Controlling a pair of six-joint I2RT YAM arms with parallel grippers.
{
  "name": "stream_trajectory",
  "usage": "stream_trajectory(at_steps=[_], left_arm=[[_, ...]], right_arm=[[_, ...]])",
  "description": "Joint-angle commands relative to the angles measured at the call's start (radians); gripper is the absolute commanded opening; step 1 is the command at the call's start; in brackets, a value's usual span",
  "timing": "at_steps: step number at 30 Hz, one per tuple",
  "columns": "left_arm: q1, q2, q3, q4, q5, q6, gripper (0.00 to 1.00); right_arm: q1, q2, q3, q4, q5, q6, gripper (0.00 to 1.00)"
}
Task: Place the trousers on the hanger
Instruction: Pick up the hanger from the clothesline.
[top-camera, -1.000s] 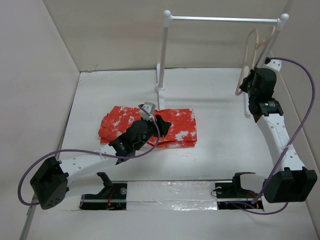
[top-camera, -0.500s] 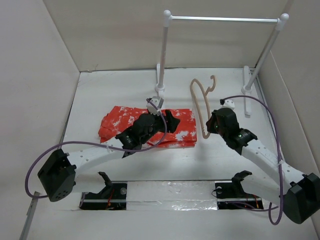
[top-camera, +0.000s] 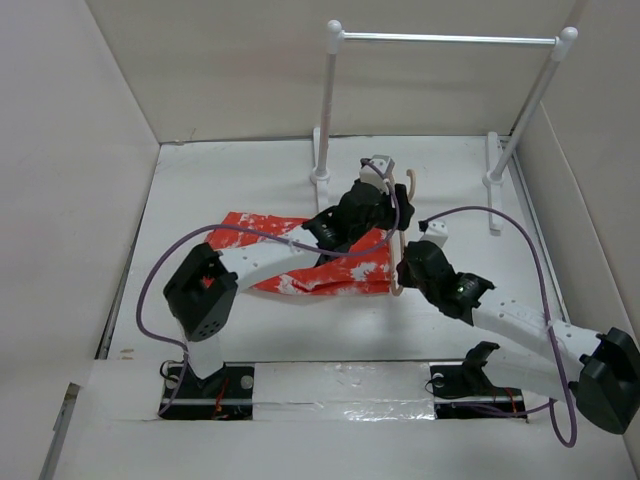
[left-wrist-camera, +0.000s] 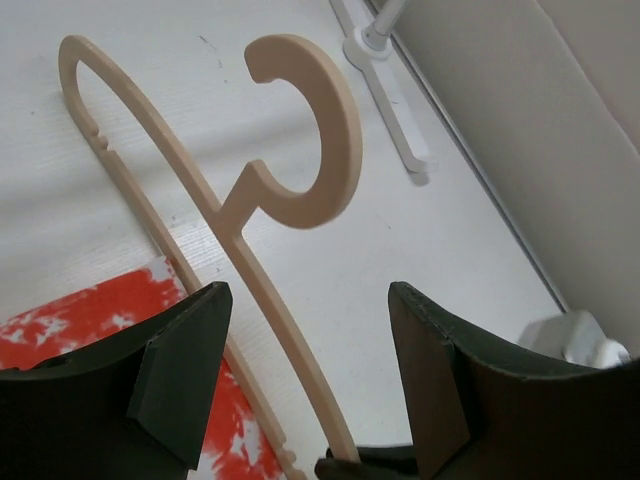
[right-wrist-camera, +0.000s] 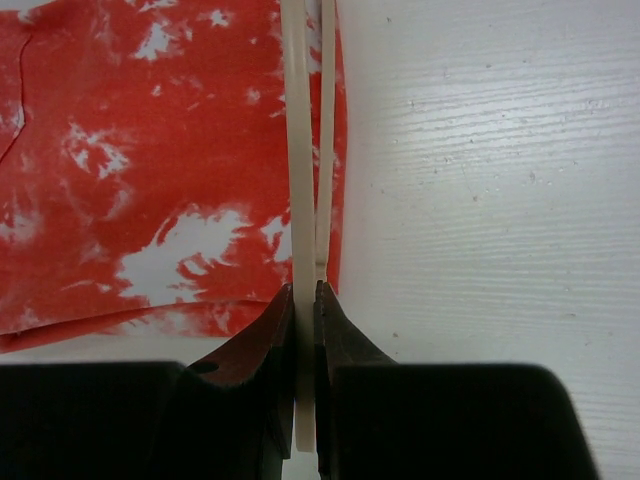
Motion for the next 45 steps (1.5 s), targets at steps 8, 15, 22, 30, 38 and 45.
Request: stream_trajectory(at_steps=[8,15,22,30,38,45], left_arm=[[-0.008,0.211,0.322,-0.133,-0.102,0.058,0.62],[-0.008,0.322,0.468,-0.179,-0.170,0.064,0.56],[-0.008,0.322,0.458,-0.192,-0.172,0.064,0.16],[-0.008,0.178,0.170,-0.045,-0.159,-0.038,0.00],[-0.038,0.040,-0.074,0.146,-0.214,-0.207,0.00],[-0.038,-0.040,-0.286,0.291,-0.363,-0.287,0.00]], right_arm=[[0.037,-0.048,-0.026,-0.005,0.017,0.035,0.00],[0.055,-0.073,-0.043,-0.016,0.018,0.052,0.00],[0.055,-0.076,-0.041,-0.030,0.040,0.071,0.00],[0.074,-0.111,-0.003,-0.106,0.072,0.118,0.55],[0.086,-0.292,0.022,-0.165,0.029,0.068,0.78],[-0.124,-0.251,-0.029,0.025,-0.197,-0.064,0.00]])
